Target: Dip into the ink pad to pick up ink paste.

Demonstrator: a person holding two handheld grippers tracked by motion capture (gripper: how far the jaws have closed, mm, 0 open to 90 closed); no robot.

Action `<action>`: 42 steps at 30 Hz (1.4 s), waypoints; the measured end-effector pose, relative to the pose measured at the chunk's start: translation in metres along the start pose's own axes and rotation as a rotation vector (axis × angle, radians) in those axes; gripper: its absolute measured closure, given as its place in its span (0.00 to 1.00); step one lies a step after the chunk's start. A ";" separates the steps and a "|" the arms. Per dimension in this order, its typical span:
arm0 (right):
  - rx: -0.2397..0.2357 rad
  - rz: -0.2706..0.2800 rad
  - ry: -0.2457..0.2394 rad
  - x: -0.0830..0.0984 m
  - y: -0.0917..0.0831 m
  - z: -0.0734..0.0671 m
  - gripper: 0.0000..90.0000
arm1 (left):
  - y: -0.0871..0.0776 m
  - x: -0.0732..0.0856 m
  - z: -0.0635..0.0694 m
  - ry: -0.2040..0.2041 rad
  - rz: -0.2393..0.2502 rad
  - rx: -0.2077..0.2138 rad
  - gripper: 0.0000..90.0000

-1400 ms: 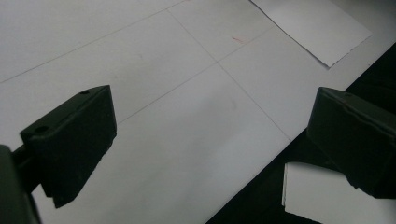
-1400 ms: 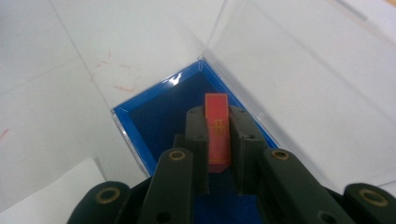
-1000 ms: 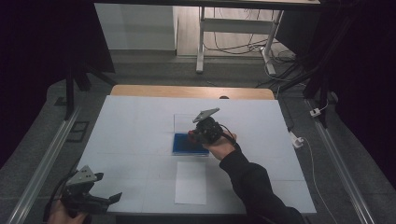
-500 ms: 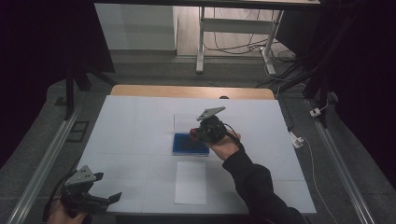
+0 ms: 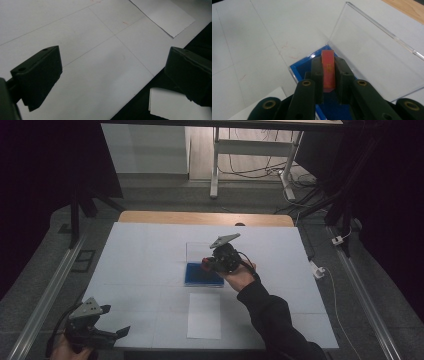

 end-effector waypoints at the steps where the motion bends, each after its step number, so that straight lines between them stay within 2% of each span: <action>1: 0.004 -0.008 -0.009 0.000 0.001 0.000 0.88 | 0.000 0.000 0.000 -0.001 0.000 0.001 0.02; 5: 0.006 -0.031 -0.036 0.003 0.006 -0.001 0.88 | 0.000 0.000 0.000 -0.001 0.000 0.002 0.02; 15: 0.023 -0.056 -0.042 0.007 0.018 -0.001 0.88 | 0.000 0.000 0.000 -0.003 0.001 0.003 0.02; 18: 0.037 -0.066 -0.062 0.009 0.023 0.000 0.88 | 0.000 0.000 0.000 -0.003 0.001 0.003 0.02; 42: 0.074 -0.122 -0.061 0.022 0.041 0.009 0.88 | -0.001 0.000 0.000 -0.001 0.006 0.007 0.02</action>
Point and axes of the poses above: each handheld gripper's, and its own axes: y roughly forward along the jaws, x roughly out of its underside, z roughly to its right, the point moved 6 cm from there along y, roughly forward along the jaws, and after that the axes turned 2 degrees about y, right-handed, at the moved point
